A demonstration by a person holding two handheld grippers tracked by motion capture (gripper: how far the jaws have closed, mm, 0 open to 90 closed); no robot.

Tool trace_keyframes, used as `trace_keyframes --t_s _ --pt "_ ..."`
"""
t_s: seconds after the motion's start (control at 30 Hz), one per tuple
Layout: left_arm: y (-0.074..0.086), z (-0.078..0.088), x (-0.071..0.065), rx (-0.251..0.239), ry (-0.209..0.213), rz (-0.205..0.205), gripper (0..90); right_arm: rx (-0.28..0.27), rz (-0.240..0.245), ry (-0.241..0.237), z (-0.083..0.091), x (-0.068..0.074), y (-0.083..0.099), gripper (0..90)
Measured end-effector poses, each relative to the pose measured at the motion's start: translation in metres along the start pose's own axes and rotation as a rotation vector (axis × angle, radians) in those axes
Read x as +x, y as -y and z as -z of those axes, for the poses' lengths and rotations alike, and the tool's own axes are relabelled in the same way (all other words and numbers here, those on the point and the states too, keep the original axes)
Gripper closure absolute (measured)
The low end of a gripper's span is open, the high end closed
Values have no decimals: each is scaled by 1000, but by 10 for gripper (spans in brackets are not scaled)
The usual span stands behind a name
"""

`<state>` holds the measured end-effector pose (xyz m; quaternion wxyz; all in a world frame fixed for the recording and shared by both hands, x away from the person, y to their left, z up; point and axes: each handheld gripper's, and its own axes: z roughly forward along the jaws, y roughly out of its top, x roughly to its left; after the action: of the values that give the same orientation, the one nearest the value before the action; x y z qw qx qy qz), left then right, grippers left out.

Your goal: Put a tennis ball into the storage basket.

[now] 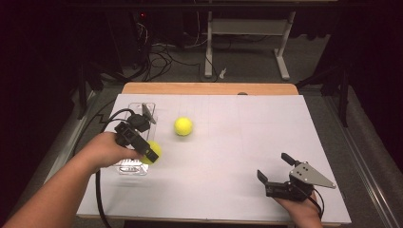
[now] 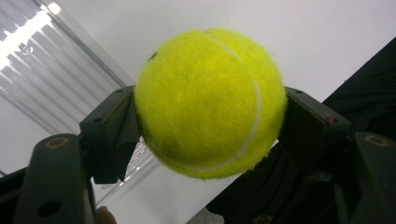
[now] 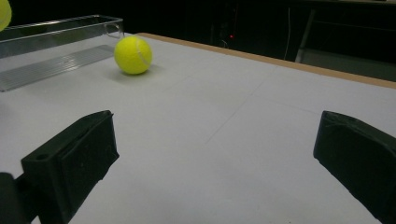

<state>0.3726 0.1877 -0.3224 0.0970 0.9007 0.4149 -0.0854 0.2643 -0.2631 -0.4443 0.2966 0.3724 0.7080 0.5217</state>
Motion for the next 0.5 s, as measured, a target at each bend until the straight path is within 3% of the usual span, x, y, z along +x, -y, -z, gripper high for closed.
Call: trace_keyframes --t_s 0.5 --pt "15 7 20 3 -26 52 270 2 3 0 -1 0 0 1"
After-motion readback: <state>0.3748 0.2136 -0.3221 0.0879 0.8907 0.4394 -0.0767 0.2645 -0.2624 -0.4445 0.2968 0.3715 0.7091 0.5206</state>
